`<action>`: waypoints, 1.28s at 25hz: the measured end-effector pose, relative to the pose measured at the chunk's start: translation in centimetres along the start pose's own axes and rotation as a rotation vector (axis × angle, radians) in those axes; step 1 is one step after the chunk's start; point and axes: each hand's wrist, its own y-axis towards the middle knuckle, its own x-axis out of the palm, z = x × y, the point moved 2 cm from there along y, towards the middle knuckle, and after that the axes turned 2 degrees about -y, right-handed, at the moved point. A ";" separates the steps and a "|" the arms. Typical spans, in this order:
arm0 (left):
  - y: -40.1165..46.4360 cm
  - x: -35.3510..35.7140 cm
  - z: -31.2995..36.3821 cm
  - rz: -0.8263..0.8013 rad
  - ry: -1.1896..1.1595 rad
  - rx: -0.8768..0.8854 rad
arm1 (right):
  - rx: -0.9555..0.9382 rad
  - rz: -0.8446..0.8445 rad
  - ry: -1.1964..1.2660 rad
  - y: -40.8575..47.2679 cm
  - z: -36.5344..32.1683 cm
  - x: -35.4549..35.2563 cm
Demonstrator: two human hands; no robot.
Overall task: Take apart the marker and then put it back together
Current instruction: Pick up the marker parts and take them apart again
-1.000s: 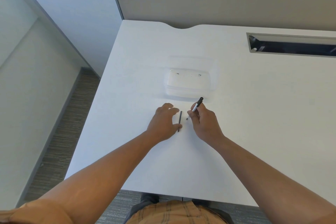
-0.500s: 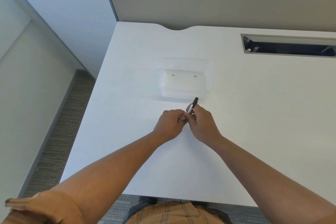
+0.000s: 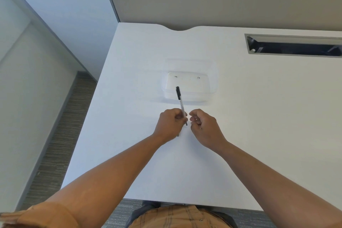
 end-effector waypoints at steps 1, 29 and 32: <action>0.0 -0.2 -0.1 0.004 -0.069 -0.041 | -0.010 -0.005 -0.011 -0.1 0.0 0.1; -0.5 -3.0 0.6 0.038 1.051 0.839 | -0.086 -0.017 -0.169 -0.4 -1.2 0.3; -0.6 -3.4 0.5 0.040 1.023 0.809 | -0.098 -0.041 -0.189 -0.4 -1.1 0.0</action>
